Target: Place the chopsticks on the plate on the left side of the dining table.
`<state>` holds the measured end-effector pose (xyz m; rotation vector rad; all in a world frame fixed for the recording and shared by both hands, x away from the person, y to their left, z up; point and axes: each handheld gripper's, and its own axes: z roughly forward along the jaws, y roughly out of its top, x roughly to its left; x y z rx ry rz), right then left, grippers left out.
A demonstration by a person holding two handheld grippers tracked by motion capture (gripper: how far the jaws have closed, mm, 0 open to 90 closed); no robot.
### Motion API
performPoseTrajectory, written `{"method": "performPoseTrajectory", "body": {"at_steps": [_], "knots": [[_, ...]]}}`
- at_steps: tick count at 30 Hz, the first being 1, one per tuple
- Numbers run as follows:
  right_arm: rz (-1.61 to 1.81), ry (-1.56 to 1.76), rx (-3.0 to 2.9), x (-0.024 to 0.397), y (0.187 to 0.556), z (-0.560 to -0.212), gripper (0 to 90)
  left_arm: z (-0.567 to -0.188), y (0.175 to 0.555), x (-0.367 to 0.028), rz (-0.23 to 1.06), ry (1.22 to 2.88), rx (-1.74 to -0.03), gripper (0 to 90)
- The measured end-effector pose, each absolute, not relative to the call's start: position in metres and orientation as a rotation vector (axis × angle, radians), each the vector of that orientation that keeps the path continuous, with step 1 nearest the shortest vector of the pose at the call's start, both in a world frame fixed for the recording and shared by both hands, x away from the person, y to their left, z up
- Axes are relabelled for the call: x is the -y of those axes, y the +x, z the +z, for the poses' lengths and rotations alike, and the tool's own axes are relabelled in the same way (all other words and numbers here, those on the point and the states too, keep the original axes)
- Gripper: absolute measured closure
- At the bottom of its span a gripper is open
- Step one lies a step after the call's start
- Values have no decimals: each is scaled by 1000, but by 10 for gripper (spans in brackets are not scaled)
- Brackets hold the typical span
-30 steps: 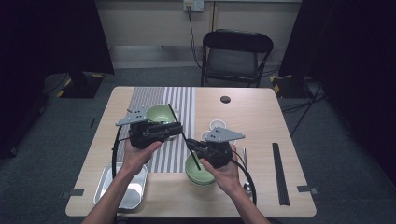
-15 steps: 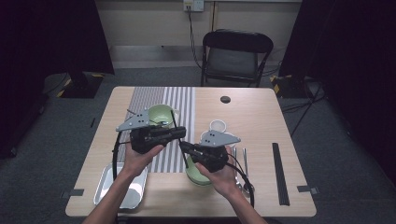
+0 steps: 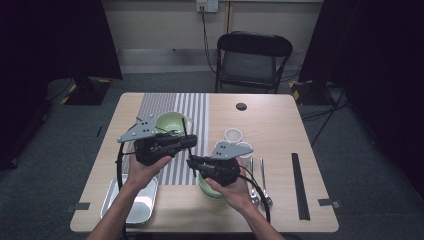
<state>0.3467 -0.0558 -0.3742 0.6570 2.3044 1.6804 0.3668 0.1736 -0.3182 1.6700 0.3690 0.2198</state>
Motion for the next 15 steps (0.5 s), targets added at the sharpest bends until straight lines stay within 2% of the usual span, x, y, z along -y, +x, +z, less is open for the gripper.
{"method": "performPoseTrajectory", "body": {"at_steps": [5,15], "knots": [[1673,668,-2342,50,350,-384,859,-320,370,-180,206,1652,-396,861],[1688,703,-2302,62,353,-374,864,-332,376,-172,174,1700,-403,848]]}}
